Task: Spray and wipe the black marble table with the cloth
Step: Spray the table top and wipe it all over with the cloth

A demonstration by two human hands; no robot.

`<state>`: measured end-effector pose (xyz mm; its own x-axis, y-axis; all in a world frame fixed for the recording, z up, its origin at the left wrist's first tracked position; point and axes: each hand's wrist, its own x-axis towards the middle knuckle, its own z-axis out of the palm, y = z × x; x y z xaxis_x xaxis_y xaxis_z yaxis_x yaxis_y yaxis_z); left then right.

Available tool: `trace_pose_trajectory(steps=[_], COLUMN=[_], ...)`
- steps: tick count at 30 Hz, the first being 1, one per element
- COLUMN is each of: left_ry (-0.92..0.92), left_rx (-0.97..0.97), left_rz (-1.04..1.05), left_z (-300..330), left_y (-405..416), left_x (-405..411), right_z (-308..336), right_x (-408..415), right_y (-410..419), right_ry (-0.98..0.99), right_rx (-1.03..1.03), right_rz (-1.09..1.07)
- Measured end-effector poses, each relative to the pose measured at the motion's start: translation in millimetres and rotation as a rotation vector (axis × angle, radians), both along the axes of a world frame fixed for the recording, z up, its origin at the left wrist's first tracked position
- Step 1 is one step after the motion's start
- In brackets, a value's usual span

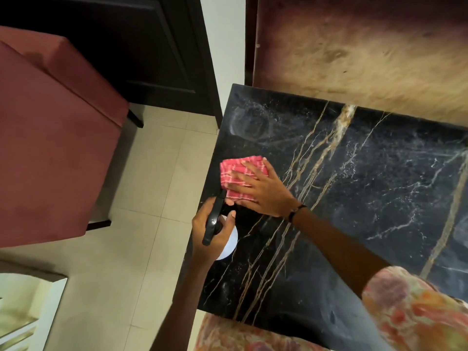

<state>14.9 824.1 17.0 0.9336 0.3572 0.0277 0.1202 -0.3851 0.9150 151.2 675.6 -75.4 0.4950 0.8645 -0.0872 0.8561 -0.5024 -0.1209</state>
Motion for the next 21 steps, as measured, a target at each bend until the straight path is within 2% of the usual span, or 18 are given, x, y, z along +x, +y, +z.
trace_pose_trajectory(steps=[4, 7, 9, 11, 14, 18, 21], left_ry=[0.057, 0.204, 0.169, 0.098, 0.032, 0.028, -0.005], left_rx=[-0.049, -0.159, -0.177, -0.199, -0.219, -0.219, -0.24], left_rz=[0.007, 0.078, 0.072, 0.017, -0.035, -0.041, -0.116], left_z=[-1, -1, 4, 11, 11, 12, 9], left_y=[9, 13, 14, 19, 25, 25, 29], left_x=[10, 24, 35, 49, 71, 96, 106], right_z=[4, 9, 11, 10, 8, -2, -3], right_x=[44, 83, 99, 104, 87, 74, 105], right_y=[-44, -22, 12, 47, 71, 26, -13], right_ry=[-0.002, 0.053, 0.067, 0.067, 0.044, -0.023, -0.048], right_rx=[-0.069, -0.095, -0.068, -0.057, -0.04, -0.019, -0.016], right_rz=[-0.179, -0.362, -0.439, -0.414, -0.262, -0.072, -0.165])
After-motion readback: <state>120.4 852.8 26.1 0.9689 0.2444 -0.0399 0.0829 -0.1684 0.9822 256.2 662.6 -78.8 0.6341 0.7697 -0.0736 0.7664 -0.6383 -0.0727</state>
